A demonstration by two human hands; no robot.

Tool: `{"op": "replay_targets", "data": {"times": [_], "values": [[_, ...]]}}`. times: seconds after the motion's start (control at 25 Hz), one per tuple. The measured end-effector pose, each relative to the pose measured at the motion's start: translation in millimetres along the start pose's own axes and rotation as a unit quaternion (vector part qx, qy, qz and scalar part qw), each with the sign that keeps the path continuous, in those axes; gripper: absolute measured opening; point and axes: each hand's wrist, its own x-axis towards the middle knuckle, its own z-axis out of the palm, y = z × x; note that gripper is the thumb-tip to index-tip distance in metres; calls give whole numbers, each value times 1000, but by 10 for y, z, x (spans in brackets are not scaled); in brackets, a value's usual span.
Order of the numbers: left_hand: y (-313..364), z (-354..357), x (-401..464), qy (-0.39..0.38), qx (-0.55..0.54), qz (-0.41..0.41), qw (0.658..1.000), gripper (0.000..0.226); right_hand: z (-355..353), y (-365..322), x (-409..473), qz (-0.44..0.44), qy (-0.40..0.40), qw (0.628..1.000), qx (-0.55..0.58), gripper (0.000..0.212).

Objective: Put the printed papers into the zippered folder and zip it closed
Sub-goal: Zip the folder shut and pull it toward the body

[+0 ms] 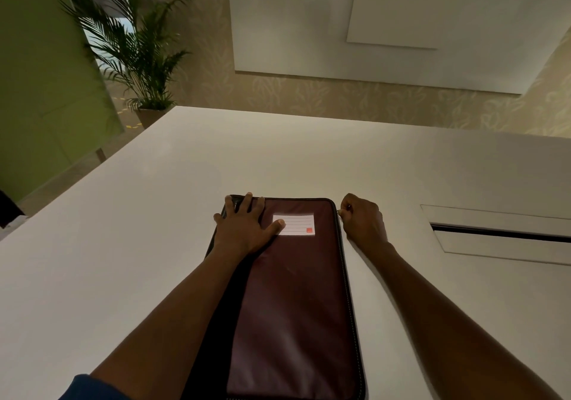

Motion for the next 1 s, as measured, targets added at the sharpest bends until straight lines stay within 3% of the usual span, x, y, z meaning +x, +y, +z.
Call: {"op": "replay_targets", "data": {"times": [0.2,0.4,0.56,0.68,0.84,1.0], "values": [[-4,7,4,10,-6,4,1000,88,108,-11,380,1,-49,999,8,17],[-31,49,27,18,-7,6,1000,90,167,-29,617,-55,-99,993,25,13],[-33,63,34,13,-8,2,1000,92,74,-49,857,-110,-217,969,-30,19],[-42,81,40,17,-18,-2,1000,93,40,-56,968,-17,-302,952,38,17],[-44,106,45,24,-25,1,999,94,20,-142,1038,100,-339,925,137,16],[-43,97,43,27,-25,0,999,95,111,-337,1138,113,-309,944,14,19]]}}
